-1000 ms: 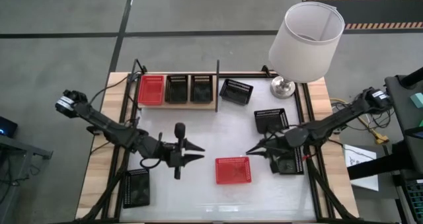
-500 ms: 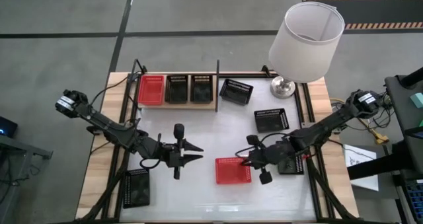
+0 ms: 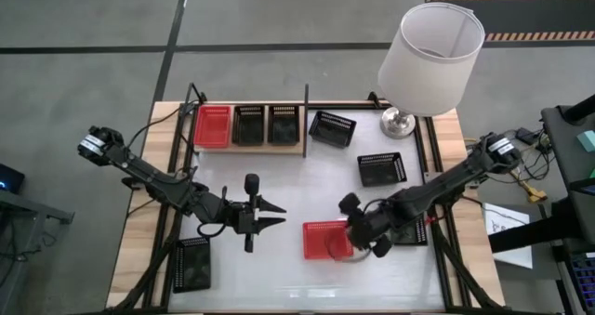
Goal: Stack baskets on shelf by color
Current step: Stack the red basket on top of the red basket on the shelf
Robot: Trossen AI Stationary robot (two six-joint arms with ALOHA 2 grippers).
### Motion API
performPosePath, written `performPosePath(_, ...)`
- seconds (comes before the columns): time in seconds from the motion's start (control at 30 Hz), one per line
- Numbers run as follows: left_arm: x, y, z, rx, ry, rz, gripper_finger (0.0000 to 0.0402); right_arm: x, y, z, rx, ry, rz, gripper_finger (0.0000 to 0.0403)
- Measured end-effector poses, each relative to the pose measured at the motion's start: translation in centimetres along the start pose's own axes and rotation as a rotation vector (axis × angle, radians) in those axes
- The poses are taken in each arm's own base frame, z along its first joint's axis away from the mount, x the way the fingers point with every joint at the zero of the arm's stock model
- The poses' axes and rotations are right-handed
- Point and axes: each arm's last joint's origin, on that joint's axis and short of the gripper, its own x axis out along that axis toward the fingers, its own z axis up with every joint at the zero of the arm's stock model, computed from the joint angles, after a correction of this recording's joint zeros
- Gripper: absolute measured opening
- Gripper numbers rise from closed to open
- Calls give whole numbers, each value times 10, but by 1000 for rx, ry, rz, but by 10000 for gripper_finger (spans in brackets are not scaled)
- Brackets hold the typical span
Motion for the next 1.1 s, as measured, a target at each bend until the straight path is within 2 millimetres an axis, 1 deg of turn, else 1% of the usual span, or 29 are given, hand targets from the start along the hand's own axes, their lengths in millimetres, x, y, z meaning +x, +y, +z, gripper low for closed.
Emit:
performPosePath(0.1, 0, 0, 0, 0, 0, 0, 82, 7, 5, 3, -170, 63, 19, 130)
performPosePath(0.2, 0, 0, 0, 0, 0, -1, 82, 17, 5, 4, -257, 132, 29, 157)
performPosePath(0.3, 0, 0, 0, 0, 0, 0, 82, 29, 6, 6, -309, 168, 48, 169)
performPosePath(0.43, 0, 0, 0, 0, 0, -1, 82, 46, 10, 6, -372, 210, 78, 167)
performPosePath(0.53, 0, 0, 0, 0, 0, -1, 82, 60, 12, 4, -388, 246, 97, 151)
performPosePath(0.67, 0, 0, 0, 0, 0, -1, 82, 69, 14, 3, -395, 272, 112, 106)
performPosePath(0.83, 0, 1, 0, 0, 16, 34, 82, 68, 15, 4, -380, 264, 115, 26)
performPosePath(0.87, -1, 2, 0, 3, 24, 57, 82, 67, 15, 4, -371, 257, 111, 18)
performPosePath(1.0, -6, 12, 4, -23, 60, 233, 82, 58, 12, 8, -291, 218, 82, 11)
performPosePath(1.1, -13, 21, 7, -20, 93, 349, 82, 51, 7, 18, -148, 186, 46, 9)
